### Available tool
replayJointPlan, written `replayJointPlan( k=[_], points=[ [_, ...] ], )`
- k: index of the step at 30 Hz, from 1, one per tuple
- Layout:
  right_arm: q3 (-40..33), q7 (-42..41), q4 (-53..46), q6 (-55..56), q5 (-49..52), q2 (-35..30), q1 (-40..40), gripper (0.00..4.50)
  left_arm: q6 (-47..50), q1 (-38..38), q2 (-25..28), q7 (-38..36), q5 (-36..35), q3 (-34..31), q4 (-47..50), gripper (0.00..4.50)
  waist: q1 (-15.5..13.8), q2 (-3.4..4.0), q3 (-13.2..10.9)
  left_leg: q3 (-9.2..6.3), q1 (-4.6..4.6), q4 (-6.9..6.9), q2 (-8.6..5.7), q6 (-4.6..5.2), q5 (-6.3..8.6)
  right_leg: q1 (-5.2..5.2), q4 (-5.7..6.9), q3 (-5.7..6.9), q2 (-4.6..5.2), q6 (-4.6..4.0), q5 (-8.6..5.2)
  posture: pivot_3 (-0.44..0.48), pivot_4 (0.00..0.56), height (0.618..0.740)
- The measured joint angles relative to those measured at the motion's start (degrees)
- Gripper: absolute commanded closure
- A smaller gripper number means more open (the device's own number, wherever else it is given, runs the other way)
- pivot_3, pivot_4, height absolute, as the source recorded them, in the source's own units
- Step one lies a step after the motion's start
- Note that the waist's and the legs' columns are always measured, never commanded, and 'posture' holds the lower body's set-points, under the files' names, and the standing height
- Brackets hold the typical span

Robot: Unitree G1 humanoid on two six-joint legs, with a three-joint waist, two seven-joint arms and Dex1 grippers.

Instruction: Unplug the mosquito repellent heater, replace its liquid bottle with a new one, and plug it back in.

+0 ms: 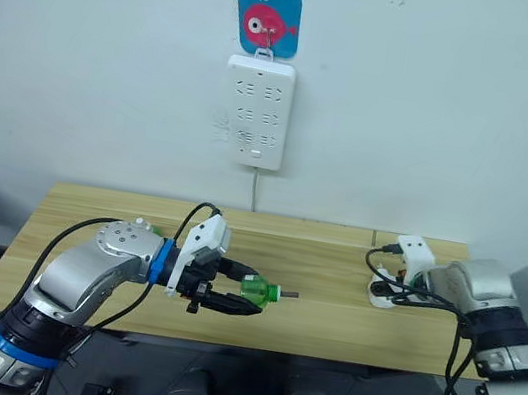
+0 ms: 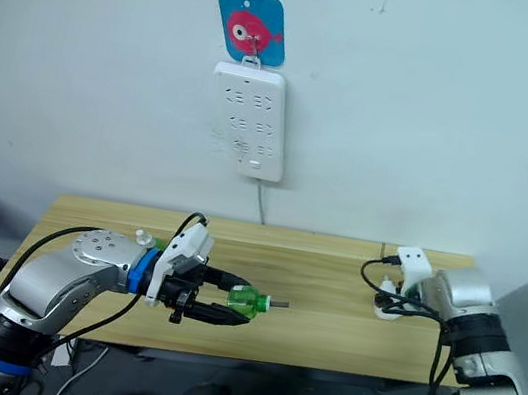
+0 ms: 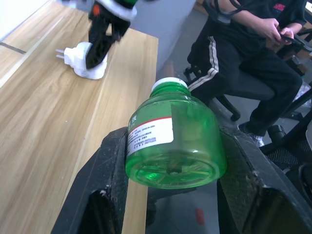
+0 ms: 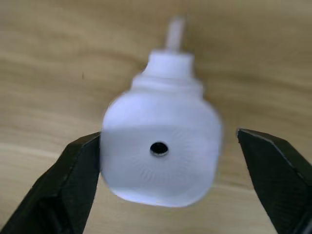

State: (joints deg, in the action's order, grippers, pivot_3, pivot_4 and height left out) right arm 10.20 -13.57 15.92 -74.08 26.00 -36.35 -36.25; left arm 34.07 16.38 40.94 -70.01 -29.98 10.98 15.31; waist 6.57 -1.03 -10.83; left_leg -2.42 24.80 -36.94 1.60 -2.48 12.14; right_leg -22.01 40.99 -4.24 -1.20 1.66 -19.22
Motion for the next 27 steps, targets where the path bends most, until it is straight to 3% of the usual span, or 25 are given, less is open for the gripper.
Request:
replayJointPlan(
  k=[3,5,8,13,16,27],
  points=[
    [-11.41,-1.29,-15.86,-6.38,3.94,-1.72,5.05,0.00,-2.57,-0.43,-3.53,3.44,0.96,-1.16,-1.56,2.27,-0.31,0.05,-0.03,-0.05,0.01,0.01,0.02,0.00,0.00,0.00,-0.01,0.04,0.04,0.01,0.00,-0.161,0.177,0.723],
    [-18.96,-2.68,-26.02,-9.89,8.16,0.61,7.13,0.00,-4.71,-0.60,-6.88,6.63,1.35,-2.59,-3.19,2.27,-0.35,0.04,-0.03,-0.09,0.01,-0.02,0.05,0.00,0.00,0.03,-0.01,0.05,0.03,0.01,-0.01,-0.182,0.175,0.723],
    [-35.00,-2.59,-43.58,-14.90,16.98,16.79,11.49,0.00,-10.29,-0.66,-14.94,13.55,2.31,-5.62,-5.26,2.27,-0.14,-0.07,0.05,-0.22,-0.04,-0.02,0.19,-0.01,0.01,0.19,-0.02,0.12,-0.08,0.06,-0.03,-0.206,0.173,0.723],
    [-43.33,-0.93,-54.77,-16.63,28.70,33.86,17.50,0.00,-18.18,-0.26,-20.20,19.79,5.31,-7.25,-8.89,2.27,0.39,0.03,0.01,-0.25,-0.06,-0.07,0.07,-0.02,0.00,0.20,0.02,0.08,-0.07,0.01,0.00,-0.222,0.167,0.723],
    [-44.45,4.24,-54.16,-16.87,30.50,43.14,17.20,0.00,-21.24,-0.13,-21.72,21.23,6.52,-7.60,-9.76,2.27,1.54,0.06,0.00,-0.13,-0.07,-0.13,0.00,-0.03,-0.01,0.19,0.01,0.02,-0.03,0.09,0.01,-0.220,0.161,0.723],
    [-34.16,13.69,-44.66,-5.01,29.40,44.54,13.51,0.00,-26.10,-1.14,-23.27,21.86,8.48,-5.39,-9.75,2.27,3.04,0.05,0.05,0.01,-0.05,-0.01,-0.01,-0.02,-0.01,0.14,-0.02,0.00,-0.06,0.12,0.03,-0.184,0.141,0.723]
  ],
)
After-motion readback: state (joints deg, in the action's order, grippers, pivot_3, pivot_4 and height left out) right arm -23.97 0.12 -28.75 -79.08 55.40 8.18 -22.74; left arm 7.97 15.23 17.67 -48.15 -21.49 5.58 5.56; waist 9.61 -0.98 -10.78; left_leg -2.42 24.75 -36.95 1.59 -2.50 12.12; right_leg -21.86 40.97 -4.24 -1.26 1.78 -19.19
